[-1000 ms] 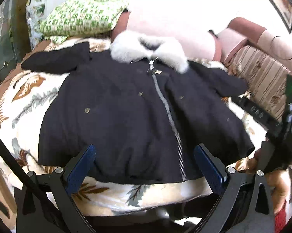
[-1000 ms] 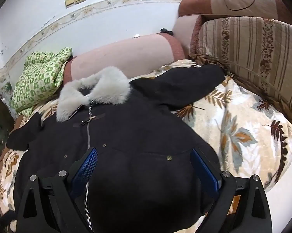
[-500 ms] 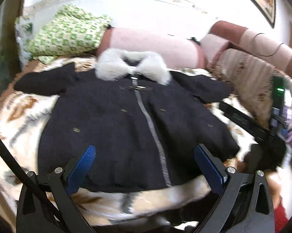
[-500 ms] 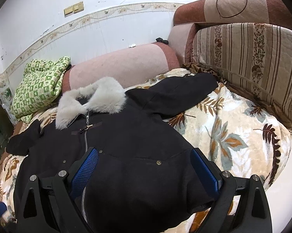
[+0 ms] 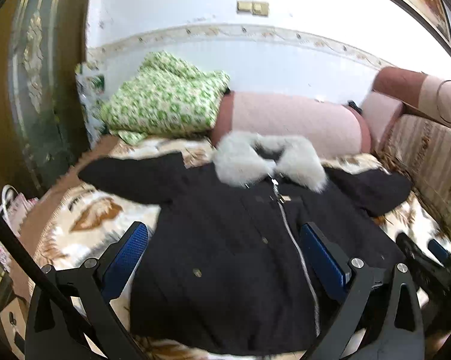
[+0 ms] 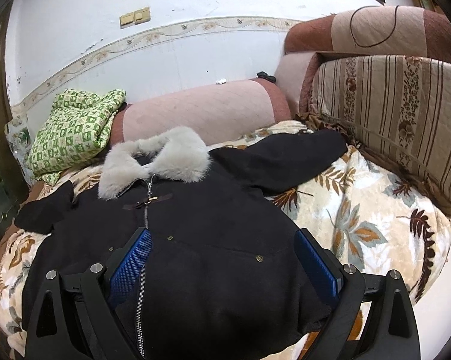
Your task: Fold large clothes
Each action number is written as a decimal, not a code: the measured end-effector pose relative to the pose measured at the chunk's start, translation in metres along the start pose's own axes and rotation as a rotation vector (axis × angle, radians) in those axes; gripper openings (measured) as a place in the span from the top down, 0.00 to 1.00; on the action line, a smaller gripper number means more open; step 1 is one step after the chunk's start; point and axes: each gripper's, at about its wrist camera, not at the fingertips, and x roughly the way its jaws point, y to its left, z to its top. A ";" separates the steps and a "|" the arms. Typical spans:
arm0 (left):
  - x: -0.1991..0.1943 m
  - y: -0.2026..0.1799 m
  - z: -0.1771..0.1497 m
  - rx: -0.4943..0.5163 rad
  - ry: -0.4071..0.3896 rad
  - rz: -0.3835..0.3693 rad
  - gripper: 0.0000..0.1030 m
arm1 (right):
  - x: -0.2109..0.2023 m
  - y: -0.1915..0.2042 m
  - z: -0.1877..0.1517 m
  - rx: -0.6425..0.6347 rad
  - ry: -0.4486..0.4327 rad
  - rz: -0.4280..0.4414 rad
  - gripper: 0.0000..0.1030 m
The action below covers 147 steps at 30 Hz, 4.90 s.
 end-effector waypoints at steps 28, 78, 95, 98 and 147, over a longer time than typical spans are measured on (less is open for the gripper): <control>0.053 0.010 0.004 -0.057 0.045 0.048 0.02 | 0.011 0.016 -0.016 -0.074 0.054 0.044 0.05; 0.122 0.013 -0.045 -0.021 0.350 0.112 0.02 | 0.033 0.039 -0.039 -0.149 0.163 0.074 0.05; 0.139 0.060 -0.044 -0.058 0.332 0.194 0.02 | 0.038 0.065 -0.041 -0.219 0.194 0.078 0.05; 0.142 0.076 -0.041 -0.087 0.339 0.189 0.02 | 0.040 0.070 -0.040 -0.229 0.201 0.090 0.05; 0.401 0.420 0.071 -0.755 0.357 0.183 1.00 | 0.132 0.089 -0.056 -0.384 0.328 -0.015 0.05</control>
